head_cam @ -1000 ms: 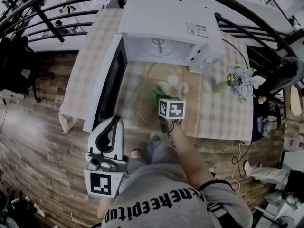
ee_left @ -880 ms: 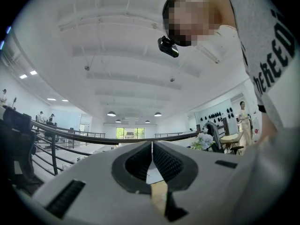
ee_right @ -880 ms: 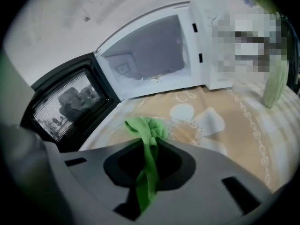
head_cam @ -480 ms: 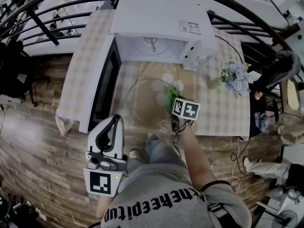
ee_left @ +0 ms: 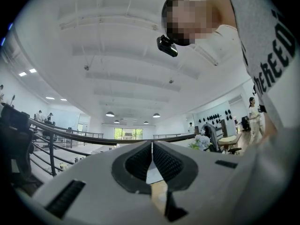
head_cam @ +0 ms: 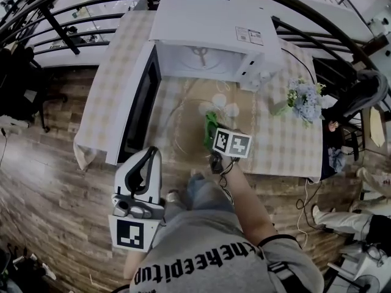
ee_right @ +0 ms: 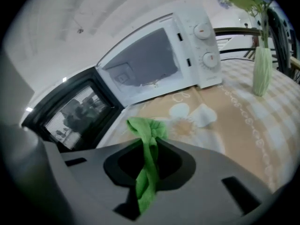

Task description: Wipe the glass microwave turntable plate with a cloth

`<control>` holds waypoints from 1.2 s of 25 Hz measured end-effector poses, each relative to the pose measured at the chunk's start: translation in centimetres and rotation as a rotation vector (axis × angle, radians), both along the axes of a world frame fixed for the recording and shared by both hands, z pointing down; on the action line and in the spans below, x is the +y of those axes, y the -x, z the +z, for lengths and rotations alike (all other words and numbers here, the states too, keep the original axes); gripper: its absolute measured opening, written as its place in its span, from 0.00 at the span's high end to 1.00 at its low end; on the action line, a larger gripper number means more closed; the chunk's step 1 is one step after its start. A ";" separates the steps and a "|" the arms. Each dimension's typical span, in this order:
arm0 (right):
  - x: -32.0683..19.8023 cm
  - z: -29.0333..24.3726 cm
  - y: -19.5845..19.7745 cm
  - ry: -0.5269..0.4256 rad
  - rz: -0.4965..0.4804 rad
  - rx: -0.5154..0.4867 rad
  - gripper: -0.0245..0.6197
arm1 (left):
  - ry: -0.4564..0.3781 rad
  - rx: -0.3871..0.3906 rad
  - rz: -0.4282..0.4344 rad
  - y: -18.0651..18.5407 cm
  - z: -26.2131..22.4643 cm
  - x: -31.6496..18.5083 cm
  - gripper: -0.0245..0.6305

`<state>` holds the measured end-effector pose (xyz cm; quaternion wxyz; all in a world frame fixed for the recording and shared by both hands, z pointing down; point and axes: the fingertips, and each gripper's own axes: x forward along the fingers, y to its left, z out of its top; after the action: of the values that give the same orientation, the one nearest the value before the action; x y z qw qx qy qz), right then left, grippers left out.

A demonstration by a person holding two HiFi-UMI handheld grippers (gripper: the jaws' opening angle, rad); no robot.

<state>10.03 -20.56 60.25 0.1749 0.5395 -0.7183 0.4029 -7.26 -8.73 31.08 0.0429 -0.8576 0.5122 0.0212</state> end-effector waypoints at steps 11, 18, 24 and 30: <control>3.2 1.9 15.7 0.083 -0.259 -0.101 0.89 | 0.000 -0.017 -0.056 2.5 -0.2 1.9 0.94; 3.3 1.9 14.1 0.054 -0.265 -0.019 0.89 | -0.001 -0.015 -0.046 2.8 -0.2 2.5 0.94; 3.3 1.9 10.0 0.036 -0.207 0.033 0.89 | 0.002 -0.018 -0.002 1.8 -0.2 2.4 0.94; 3.5 2.0 4.8 0.032 -0.113 0.063 0.89 | -0.004 -0.019 0.044 0.6 -0.4 2.3 0.94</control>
<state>5.22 -17.09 62.25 0.2288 0.5077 -0.7352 0.3866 -7.83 -6.43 30.64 0.0488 -0.8686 0.4928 0.0149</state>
